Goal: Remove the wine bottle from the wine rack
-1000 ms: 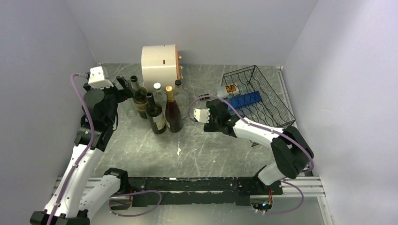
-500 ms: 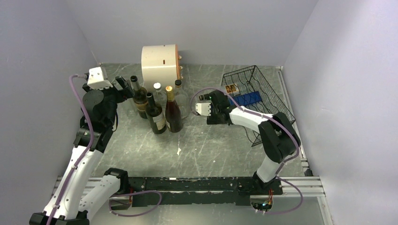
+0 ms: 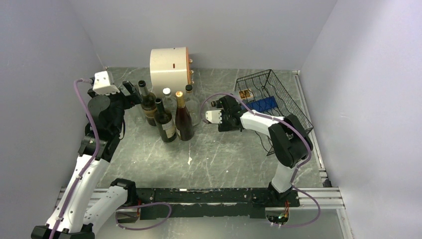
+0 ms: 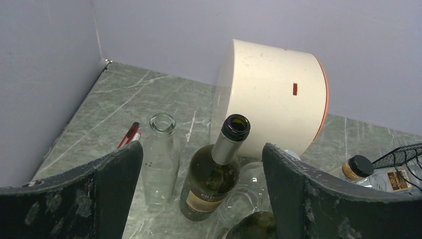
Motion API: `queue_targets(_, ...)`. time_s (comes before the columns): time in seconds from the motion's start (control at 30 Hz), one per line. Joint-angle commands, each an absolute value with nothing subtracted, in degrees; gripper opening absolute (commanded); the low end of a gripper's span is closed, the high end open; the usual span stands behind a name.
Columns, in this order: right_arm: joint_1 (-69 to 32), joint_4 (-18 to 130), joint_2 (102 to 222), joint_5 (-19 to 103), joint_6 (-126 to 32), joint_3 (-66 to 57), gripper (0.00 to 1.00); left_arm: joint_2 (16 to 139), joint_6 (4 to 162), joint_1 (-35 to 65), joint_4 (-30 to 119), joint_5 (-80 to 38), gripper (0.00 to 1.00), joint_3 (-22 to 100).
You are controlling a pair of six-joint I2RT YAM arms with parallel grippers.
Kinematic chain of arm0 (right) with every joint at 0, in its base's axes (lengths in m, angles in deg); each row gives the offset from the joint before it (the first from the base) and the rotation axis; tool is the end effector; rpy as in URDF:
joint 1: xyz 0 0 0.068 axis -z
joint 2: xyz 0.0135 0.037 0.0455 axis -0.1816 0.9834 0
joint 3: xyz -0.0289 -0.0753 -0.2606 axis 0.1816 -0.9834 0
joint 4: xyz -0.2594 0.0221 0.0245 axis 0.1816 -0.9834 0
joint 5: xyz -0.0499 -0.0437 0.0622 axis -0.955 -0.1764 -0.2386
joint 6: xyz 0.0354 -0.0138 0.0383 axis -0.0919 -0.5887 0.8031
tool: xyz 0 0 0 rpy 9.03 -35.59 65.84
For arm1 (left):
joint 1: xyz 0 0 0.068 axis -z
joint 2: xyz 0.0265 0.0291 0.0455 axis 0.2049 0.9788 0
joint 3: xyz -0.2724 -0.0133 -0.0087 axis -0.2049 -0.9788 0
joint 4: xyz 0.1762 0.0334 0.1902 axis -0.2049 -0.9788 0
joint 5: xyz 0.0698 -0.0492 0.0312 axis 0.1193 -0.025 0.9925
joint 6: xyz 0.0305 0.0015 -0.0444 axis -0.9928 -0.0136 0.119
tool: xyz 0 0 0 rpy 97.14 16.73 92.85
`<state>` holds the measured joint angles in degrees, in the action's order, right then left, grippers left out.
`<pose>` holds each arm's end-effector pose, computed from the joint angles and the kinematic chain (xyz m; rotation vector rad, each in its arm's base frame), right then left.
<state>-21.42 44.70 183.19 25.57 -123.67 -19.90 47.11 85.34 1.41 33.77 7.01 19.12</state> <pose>0.3095 0.1863 0.1613 -1.9502 1.6723 -0.4488 0.1751 -0.0289 0.3889 -0.2710 1.5685 -0.0954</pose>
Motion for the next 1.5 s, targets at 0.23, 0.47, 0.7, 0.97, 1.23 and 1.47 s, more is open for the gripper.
queue_targets(0.23,-21.1,42.6,185.8,29.6,-125.5,-20.0,0.69,46.9,84.7,1.7,35.2,7.6,0.93,19.8)
queue_targets(0.47,-22.8,42.0,183.7,31.7,-124.0,-19.7,0.48,46.8,84.8,1.7,35.1,7.5,0.93,19.9)
queue_targets(0.7,-24.9,41.9,181.3,32.5,-122.8,-21.0,0.34,46.8,84.9,1.6,35.1,7.1,0.93,19.9)
queue_targets(0.97,-26.5,41.4,178.0,33.5,-121.5,-22.0,0.20,47.1,84.8,1.6,35.0,7.2,0.93,19.9)
queue_targets(1.23,-29.0,44.3,170.6,36.9,-119.7,-29.0,0.09,47.1,84.9,1.6,35.0,7.0,0.93,19.9)
queue_targets(1.47,-34.2,43.9,166.7,36.9,-117.9,-32.2,0.00,47.1,85.0,1.6,34.9,6.9,0.93,19.9)
